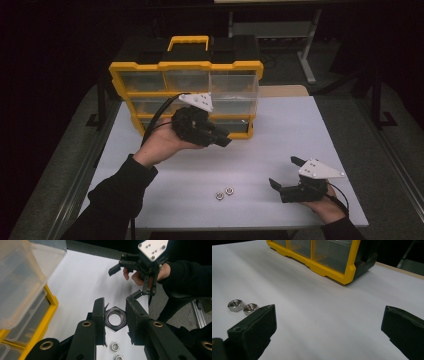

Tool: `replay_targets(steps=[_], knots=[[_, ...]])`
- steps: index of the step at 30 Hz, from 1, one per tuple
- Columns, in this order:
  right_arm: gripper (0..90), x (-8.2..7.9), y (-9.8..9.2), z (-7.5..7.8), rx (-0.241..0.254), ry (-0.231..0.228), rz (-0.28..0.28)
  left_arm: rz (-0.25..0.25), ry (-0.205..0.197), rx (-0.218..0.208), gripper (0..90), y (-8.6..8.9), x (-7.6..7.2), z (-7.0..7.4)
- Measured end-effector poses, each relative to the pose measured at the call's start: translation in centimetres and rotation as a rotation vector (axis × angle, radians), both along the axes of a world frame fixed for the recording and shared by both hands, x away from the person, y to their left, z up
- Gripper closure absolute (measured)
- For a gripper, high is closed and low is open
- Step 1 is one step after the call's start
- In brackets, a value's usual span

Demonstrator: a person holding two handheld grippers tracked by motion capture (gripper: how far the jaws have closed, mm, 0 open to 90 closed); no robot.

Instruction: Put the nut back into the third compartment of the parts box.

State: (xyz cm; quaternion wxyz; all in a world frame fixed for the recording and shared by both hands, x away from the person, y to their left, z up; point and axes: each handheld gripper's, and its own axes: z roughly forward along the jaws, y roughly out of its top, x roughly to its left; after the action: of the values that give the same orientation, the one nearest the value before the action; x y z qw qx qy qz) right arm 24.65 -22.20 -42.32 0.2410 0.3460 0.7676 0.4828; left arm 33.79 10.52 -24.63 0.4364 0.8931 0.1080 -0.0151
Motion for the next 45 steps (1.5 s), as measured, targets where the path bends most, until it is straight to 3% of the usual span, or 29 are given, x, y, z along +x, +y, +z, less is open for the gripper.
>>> replay_targets(steps=[31, 45], knots=[[0.0, 0.0, -0.1, 0.0, 0.001, -0.003, -0.004, -0.012, -0.028, -0.055, 70.6, -0.1, 1.6, 5.3], [0.0, 0.0, -0.1, 0.0, -0.001, -0.007, -0.001, 0.026, -0.037, -0.063, 70.6, 0.2, 3.3, 7.4]])
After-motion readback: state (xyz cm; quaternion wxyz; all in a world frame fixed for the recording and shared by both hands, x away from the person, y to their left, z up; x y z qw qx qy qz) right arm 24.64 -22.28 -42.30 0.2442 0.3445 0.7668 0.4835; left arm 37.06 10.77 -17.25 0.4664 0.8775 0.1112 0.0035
